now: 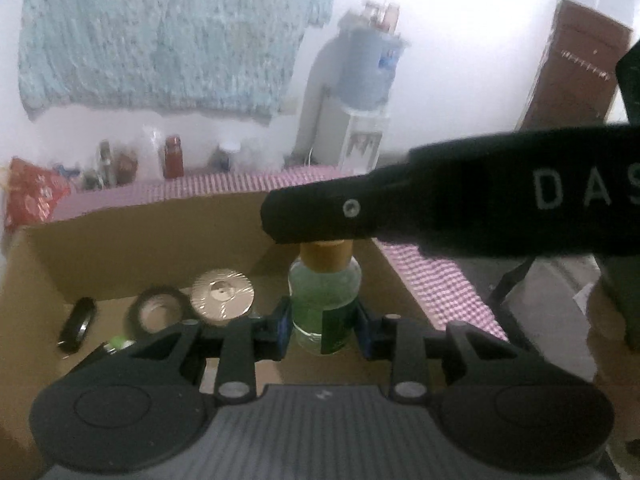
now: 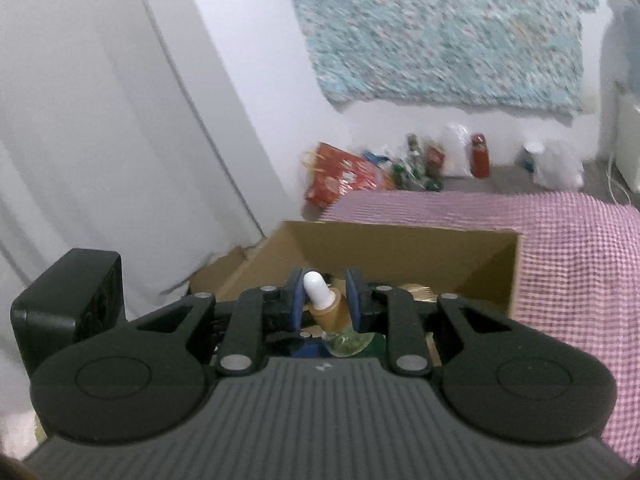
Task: Organize rigid objects
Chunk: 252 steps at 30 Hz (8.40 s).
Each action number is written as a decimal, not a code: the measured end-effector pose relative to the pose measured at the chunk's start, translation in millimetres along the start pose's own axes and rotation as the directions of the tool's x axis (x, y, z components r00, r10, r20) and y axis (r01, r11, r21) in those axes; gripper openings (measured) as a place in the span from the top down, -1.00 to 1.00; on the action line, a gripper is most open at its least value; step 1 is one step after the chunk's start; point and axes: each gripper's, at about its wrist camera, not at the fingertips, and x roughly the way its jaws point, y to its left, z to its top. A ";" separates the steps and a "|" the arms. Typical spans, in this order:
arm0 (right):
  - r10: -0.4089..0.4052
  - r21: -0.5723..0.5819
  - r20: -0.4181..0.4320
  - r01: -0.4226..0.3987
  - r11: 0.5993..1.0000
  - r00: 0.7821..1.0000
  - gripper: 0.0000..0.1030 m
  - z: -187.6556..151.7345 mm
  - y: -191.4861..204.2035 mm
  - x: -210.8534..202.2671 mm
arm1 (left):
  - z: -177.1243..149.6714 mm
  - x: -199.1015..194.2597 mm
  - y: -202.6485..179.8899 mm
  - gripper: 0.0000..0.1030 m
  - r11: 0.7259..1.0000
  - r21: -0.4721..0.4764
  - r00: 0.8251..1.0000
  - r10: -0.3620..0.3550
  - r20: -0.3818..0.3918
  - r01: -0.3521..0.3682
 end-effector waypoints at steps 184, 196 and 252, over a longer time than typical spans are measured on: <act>0.133 0.262 0.020 -0.133 0.956 0.991 0.09 -137.0 90.6 -18.4 | -110.7 -126.3 8.8 -0.05 0.988 0.059 0.983 0.134 0.122 -0.142; 0.068 0.147 0.134 -0.087 0.985 0.989 0.03 -27.7 60.5 -29.2 | 10.6 -77.9 4.9 -0.05 0.997 0.075 0.994 0.008 0.112 -0.016; -0.272 0.163 0.187 0.243 0.956 0.944 -0.97 -128.0 60.3 -66.6 | -59.8 -136.8 22.5 -1.00 0.915 -0.186 0.914 0.385 0.130 -0.359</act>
